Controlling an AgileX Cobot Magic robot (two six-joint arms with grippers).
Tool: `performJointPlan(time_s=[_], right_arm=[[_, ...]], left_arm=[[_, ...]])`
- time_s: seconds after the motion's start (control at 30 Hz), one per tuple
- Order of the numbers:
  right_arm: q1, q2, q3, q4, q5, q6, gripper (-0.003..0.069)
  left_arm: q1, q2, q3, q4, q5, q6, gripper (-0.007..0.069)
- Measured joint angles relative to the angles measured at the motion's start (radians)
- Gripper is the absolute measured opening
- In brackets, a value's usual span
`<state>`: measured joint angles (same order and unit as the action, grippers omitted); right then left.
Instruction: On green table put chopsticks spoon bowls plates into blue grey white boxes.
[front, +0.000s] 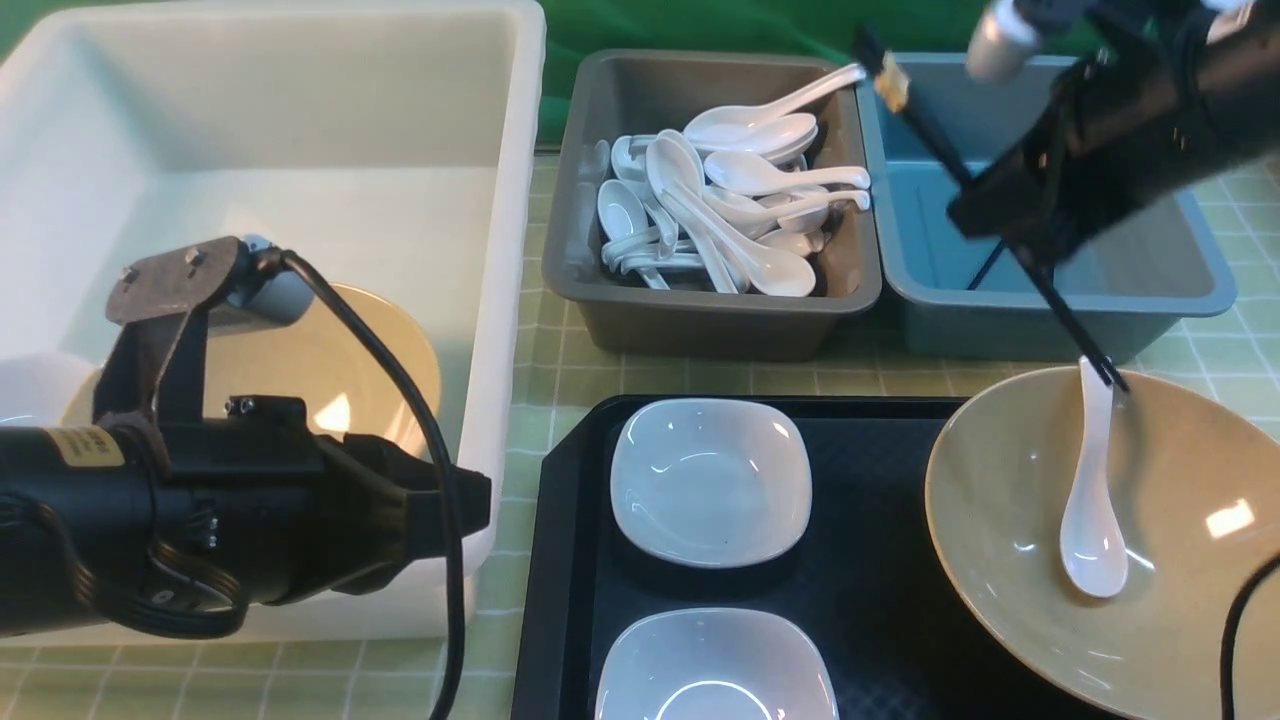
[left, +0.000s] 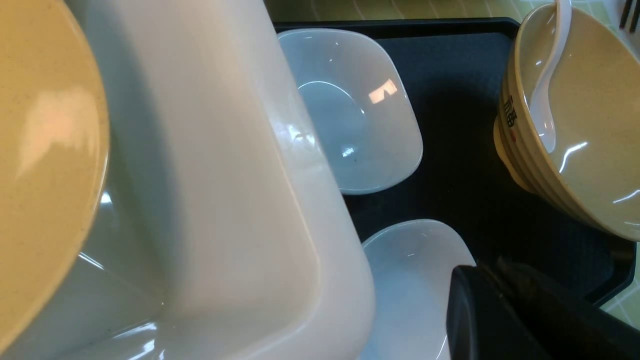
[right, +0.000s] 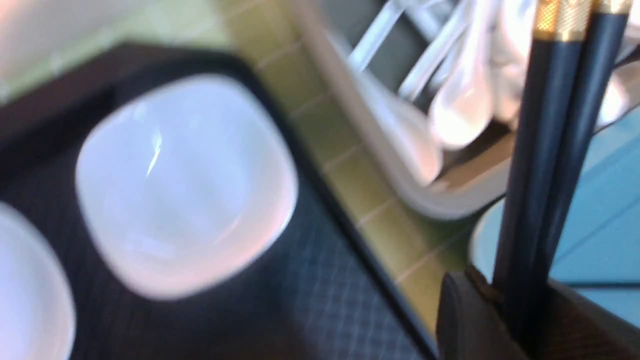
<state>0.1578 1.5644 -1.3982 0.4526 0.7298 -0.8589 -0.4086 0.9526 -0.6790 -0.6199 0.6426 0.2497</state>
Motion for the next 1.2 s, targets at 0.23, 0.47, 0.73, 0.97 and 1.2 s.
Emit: performJointPlan(time_s=[0.23,0.47,0.73,0.97,1.2], right_arm=[[-0.091,0.125,-0.198,0.072,-0.089,0.131,0.013],[-0.182,0.293,-0.319,0.157,-0.264,0.292,0.013],[-0.197,0.491,-0.324,0.209,-0.397,0.37,0.013],[-0.197,0.587,-0.324,0.209,-0.399,0.433,0.0153],[-0.211,0.561,-0.326,0.213,-0.357,0.438,0.0298]], left_arm=[[0.0,0.001,0.0,0.0,0.016,0.0,-0.0002],[0.0,0.001,0.0,0.0,0.019,0.0,-0.0002],[0.0,0.001,0.0,0.0,0.038,0.0,-0.0002],[0.0,0.001,0.0,0.0,0.038,-0.009,-0.0002],[0.0,0.001,0.0,0.0,0.044,-0.015,-0.0002]])
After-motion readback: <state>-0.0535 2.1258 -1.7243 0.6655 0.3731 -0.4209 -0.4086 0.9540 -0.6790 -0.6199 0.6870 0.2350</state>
